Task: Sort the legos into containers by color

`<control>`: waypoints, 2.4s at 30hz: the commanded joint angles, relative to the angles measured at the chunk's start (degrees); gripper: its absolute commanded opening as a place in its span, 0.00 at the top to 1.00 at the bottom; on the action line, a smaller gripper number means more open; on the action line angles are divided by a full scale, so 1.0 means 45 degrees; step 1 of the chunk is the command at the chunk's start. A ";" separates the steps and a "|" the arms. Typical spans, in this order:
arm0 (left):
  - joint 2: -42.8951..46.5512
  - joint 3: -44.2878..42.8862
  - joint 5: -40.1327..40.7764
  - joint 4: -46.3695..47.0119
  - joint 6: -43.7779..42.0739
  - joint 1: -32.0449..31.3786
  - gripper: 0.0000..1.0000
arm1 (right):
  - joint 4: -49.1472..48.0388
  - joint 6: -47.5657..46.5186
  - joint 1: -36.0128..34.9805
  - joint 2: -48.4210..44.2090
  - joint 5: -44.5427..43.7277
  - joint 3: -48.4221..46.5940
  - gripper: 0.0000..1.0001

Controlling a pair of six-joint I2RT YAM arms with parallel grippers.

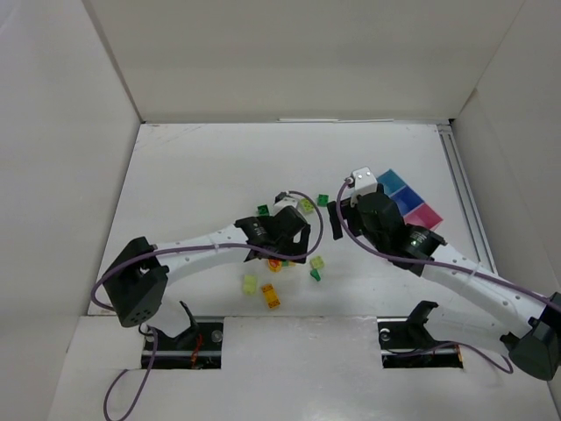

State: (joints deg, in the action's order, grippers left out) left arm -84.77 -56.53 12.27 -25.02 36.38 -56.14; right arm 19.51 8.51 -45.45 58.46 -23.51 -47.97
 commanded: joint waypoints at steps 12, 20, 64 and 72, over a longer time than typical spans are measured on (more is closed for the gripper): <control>-0.0338 0.1293 0.0593 -0.0027 0.0431 0.0015 0.26 | -0.0155 0.0589 0.0353 -0.1660 -0.0753 0.0132 0.01; -0.1649 0.0943 0.0984 0.0110 0.0664 0.0015 0.43 | -0.0038 0.0725 0.0608 -0.1779 -0.0479 0.0249 0.01; 0.0323 -0.3043 0.2314 0.3723 -0.4921 0.0521 1.00 | -0.2870 0.0567 0.5138 0.3376 1.4617 -0.2894 0.12; 0.1142 -0.2185 0.1044 0.5225 -0.5994 0.0815 1.00 | -0.3104 0.0686 0.5413 0.4352 1.5612 -0.3755 0.25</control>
State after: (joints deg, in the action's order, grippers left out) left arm -83.59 -67.83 20.01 -7.31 12.69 -52.29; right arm 9.45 11.42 -21.39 77.62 42.96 -61.43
